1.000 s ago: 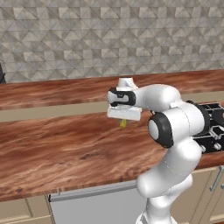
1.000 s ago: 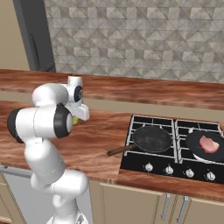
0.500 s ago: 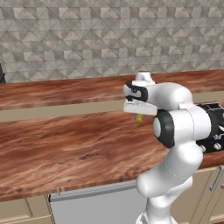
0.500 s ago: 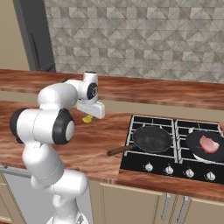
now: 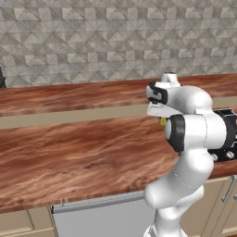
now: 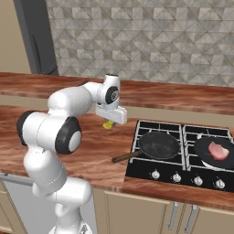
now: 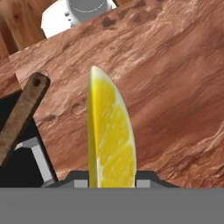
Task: Place both pans onto different burners. Then place the lemon wedge and the steak on different pans.
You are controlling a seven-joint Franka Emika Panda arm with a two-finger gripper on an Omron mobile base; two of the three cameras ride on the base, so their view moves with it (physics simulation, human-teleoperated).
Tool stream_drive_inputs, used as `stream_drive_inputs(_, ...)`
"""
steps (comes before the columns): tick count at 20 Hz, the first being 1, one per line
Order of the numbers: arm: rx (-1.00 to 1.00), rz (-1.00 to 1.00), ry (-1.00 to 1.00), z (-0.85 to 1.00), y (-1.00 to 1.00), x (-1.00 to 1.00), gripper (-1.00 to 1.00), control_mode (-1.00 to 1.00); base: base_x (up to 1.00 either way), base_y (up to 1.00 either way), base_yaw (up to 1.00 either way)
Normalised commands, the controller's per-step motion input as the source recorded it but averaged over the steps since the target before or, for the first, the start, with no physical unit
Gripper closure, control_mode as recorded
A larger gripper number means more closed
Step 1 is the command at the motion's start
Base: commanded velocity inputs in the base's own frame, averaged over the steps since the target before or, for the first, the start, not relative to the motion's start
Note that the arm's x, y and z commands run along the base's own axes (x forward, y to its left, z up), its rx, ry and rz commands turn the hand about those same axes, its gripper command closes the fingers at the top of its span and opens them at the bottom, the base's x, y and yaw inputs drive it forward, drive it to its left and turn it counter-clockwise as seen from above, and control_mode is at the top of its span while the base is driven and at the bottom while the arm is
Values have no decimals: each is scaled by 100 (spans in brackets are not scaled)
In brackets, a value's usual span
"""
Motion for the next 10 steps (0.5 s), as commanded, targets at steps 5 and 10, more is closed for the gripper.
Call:
stream_drive_inputs(5, 2, 0, 0, 1, -73, 0, 100, -100, 0, 0, 0)
stream_drive_inputs(10, 3, 0, 0, 10, -76, 0, 100, -100, 0, 0, 0)
